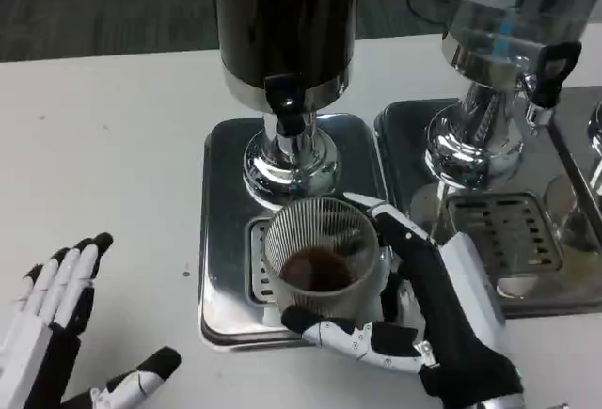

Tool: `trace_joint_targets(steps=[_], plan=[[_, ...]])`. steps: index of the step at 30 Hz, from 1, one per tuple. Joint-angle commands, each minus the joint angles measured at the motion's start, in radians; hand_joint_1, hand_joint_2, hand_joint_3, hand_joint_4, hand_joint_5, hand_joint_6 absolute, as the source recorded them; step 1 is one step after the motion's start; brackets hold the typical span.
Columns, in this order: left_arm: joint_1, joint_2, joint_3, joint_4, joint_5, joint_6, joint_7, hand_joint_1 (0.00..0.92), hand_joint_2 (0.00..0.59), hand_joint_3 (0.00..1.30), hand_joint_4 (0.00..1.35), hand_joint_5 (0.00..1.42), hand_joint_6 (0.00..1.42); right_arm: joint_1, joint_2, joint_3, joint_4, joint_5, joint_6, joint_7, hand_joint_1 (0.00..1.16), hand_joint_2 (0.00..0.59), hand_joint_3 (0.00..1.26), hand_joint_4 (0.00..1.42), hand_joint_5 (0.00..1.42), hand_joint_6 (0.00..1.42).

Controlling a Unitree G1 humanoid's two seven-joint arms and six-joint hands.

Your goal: Grasp the cup under the faucet to collect the drink, then remove the cup.

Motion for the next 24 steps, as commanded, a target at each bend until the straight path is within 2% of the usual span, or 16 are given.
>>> trace_joint_targets(steps=[1, 7, 8, 13, 17, 21, 24], plan=[[0.048, 0.015, 0.019, -0.038, 0.041, -0.009, 0.037, 0.000, 0.123, 0.00, 0.00, 0.00, 0.00, 0.034, -0.006, 0.002, -0.062, 0.005, -0.042, 0.008, 0.99, 0.192, 0.43, 0.52, 0.80, 1.23], [0.111, 0.002, 0.035, -0.071, 0.066, 0.006, 0.055, 0.000, 0.122, 0.00, 0.00, 0.00, 0.00, 0.059, -0.010, 0.006, -0.110, -0.028, -0.045, 0.013, 1.00, 0.192, 0.44, 0.52, 0.80, 1.25], [0.115, 0.001, 0.034, -0.069, 0.067, 0.006, 0.055, 0.000, 0.121, 0.00, 0.00, 0.00, 0.00, 0.070, -0.004, -0.001, -0.118, -0.007, -0.037, 0.018, 1.00, 0.192, 0.44, 0.53, 0.81, 1.25], [0.124, 0.002, 0.034, -0.068, 0.057, 0.002, 0.040, 0.000, 0.125, 0.00, 0.00, 0.00, 0.00, 0.098, -0.015, -0.011, -0.171, -0.014, -0.040, 0.032, 1.00, 0.189, 0.44, 0.53, 0.81, 1.26], [0.132, 0.003, 0.026, -0.077, 0.064, -0.002, 0.036, 0.000, 0.125, 0.00, 0.00, 0.00, 0.00, 0.111, -0.027, -0.026, -0.167, 0.011, -0.032, 0.055, 1.01, 0.187, 0.44, 0.53, 0.81, 1.26], [0.139, 0.014, 0.032, -0.068, 0.063, -0.012, 0.041, 0.000, 0.125, 0.00, 0.00, 0.00, 0.00, 0.120, -0.032, -0.023, -0.178, -0.007, -0.049, 0.049, 1.01, 0.182, 0.44, 0.53, 0.81, 1.26], [0.132, 0.016, 0.027, -0.062, 0.064, -0.013, 0.036, 0.000, 0.125, 0.00, 0.00, 0.00, 0.00, 0.114, -0.032, -0.028, -0.169, 0.009, -0.051, 0.056, 1.01, 0.179, 0.45, 0.53, 0.81, 1.26]])
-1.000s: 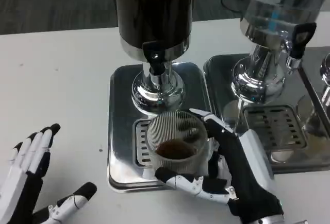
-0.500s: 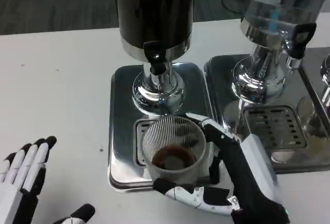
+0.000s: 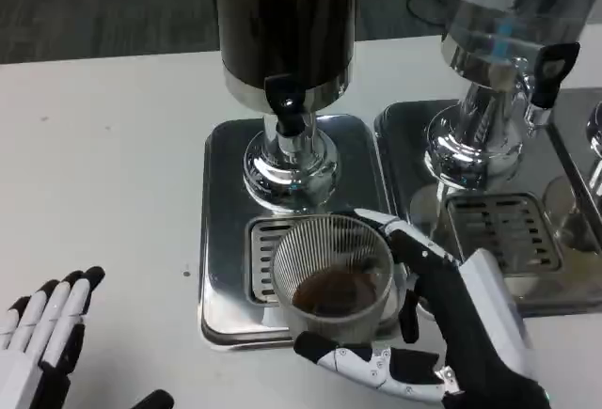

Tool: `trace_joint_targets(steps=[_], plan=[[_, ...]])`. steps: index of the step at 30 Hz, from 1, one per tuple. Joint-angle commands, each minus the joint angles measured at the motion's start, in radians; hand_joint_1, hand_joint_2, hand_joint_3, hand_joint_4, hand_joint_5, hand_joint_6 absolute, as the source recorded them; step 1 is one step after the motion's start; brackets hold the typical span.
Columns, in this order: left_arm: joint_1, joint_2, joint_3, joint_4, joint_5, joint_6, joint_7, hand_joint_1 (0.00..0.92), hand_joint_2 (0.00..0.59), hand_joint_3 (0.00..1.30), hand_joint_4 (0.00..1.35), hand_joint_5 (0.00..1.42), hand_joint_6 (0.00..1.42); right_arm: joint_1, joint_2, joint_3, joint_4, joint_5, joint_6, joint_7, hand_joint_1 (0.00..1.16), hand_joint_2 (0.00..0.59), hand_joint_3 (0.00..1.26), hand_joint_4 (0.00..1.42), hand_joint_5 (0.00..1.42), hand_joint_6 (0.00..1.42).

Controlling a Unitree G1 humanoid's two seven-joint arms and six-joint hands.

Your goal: Grasp the cup under the faucet to collect the drink, then remove the cup.

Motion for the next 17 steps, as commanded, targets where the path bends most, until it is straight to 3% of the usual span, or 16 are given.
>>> trace_joint_targets(steps=[1, 17], plan=[[-0.008, 0.014, -0.005, 0.006, -0.001, -0.008, -0.007, 0.000, 0.125, 0.00, 0.00, 0.00, 0.00, -0.014, 0.006, -0.005, -0.018, 0.019, -0.050, -0.007, 1.01, 0.179, 0.45, 0.53, 0.81, 1.26], [-0.013, 0.013, -0.006, 0.020, -0.009, -0.004, -0.016, 0.000, 0.125, 0.00, 0.00, 0.00, 0.00, -0.011, 0.020, -0.007, -0.004, 0.019, -0.060, -0.018, 1.02, 0.176, 0.44, 0.53, 0.81, 1.26]])
